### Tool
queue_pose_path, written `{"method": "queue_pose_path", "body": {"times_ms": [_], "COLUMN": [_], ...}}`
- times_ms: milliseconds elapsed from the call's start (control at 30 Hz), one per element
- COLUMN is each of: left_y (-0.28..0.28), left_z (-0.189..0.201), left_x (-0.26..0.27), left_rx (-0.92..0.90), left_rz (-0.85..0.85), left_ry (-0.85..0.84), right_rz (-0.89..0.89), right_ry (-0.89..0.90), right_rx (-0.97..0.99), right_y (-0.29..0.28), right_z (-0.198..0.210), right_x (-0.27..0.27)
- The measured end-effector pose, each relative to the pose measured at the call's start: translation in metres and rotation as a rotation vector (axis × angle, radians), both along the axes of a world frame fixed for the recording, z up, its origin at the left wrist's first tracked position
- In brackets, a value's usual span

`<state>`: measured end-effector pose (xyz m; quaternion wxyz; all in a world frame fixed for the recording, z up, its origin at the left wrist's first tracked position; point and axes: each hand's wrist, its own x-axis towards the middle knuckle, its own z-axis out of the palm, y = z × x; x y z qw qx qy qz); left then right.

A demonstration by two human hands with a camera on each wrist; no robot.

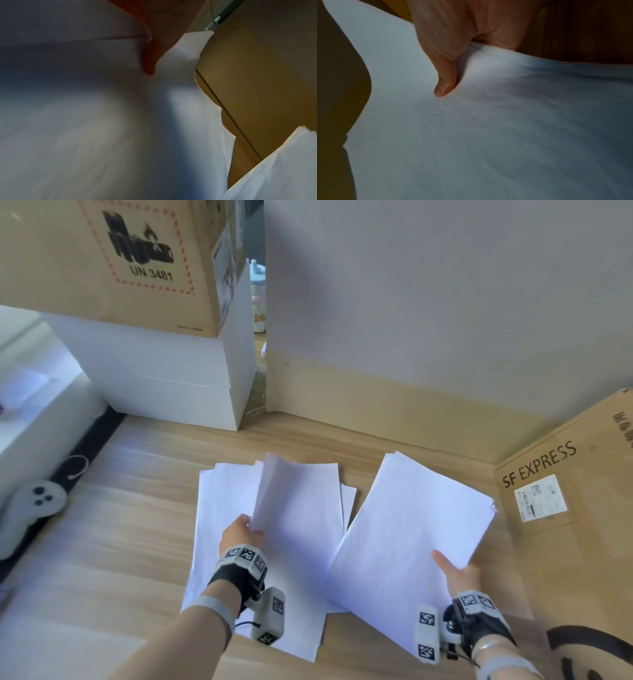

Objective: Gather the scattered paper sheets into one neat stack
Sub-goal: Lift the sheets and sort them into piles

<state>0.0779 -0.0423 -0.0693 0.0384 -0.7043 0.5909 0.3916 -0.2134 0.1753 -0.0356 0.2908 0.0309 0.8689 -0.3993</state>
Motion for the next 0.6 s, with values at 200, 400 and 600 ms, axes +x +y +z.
{"method": "queue_pose_path", "body": {"times_ms": [200, 400, 600], "left_y": [-0.006, -0.023, -0.024], "left_z": [0.006, 0.02, 0.033], "left_x": [0.003, 0.021, 0.011], "left_rx": [-0.07, -0.165, 0.0], "left_rz": [-0.006, 0.187, 0.231], "left_ry": [0.188, 0.498, 0.746], "right_rz": [0.017, 0.028, 0.162], "right_ry": [-0.009, -0.046, -0.071], "right_rx": [0.012, 0.018, 0.033], "right_y": [0.006, 0.011, -0.005], "right_z": [-0.002, -0.008, -0.011], "right_x": [0.001, -0.001, 0.015]}}
